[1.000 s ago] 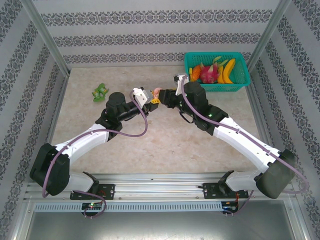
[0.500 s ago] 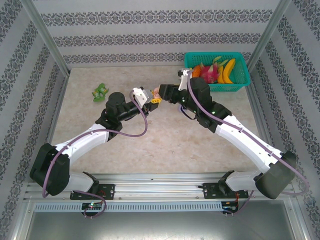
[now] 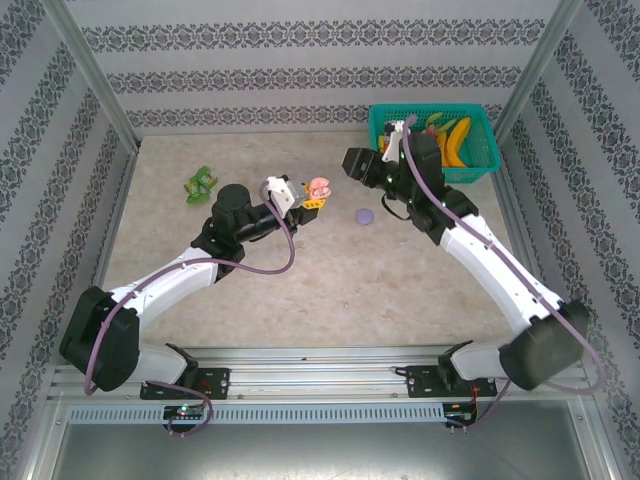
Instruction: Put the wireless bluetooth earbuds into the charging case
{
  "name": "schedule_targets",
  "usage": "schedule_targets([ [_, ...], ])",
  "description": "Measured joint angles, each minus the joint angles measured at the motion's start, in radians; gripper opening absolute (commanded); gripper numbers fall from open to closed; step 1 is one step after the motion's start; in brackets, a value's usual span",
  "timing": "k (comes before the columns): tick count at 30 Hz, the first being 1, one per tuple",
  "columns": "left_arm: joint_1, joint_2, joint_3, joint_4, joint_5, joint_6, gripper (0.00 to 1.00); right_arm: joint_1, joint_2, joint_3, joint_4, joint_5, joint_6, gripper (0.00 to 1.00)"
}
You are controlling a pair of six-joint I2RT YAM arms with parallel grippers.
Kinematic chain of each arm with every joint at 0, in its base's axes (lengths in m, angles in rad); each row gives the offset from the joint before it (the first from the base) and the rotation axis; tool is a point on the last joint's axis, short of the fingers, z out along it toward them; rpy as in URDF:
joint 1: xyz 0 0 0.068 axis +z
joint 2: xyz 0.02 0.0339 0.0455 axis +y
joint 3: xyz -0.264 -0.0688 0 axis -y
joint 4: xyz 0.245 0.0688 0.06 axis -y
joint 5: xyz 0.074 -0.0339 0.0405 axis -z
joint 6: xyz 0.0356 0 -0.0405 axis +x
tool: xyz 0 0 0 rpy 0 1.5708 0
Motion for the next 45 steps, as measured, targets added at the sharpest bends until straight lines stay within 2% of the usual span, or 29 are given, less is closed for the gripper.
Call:
schedule_targets([
  [9,0.0,0.067,0.033,-0.006,0.063,-0.044,0.0,-0.005,0.271,0.255,-0.194,-0.152,-0.054,0.41],
  [16,0.0,0.095,0.035,-0.019,0.047,-0.056,0.0,0.029,0.294,0.261,-0.275,-0.184,-0.092,0.34],
  [25,0.0,0.129,0.045,-0.037,0.028,-0.089,0.0,0.045,0.124,0.098,-0.277,-0.151,-0.107,0.34],
  [31,0.0,0.166,0.07,-0.041,-0.011,-0.143,0.0,-0.008,0.055,0.01,-0.267,-0.081,-0.058,0.38],
  [35,0.002,0.251,0.161,-0.146,-0.06,-0.248,0.0,-0.051,0.039,-0.073,-0.256,-0.029,-0.029,0.39],
  [39,0.002,0.398,0.301,-0.279,-0.066,-0.39,0.0,-0.068,0.024,-0.175,-0.24,0.019,-0.021,0.39],
  [45,0.006,0.552,0.325,-0.365,-0.066,-0.582,0.0,-0.106,-0.013,-0.277,-0.225,0.053,-0.007,0.41],
])
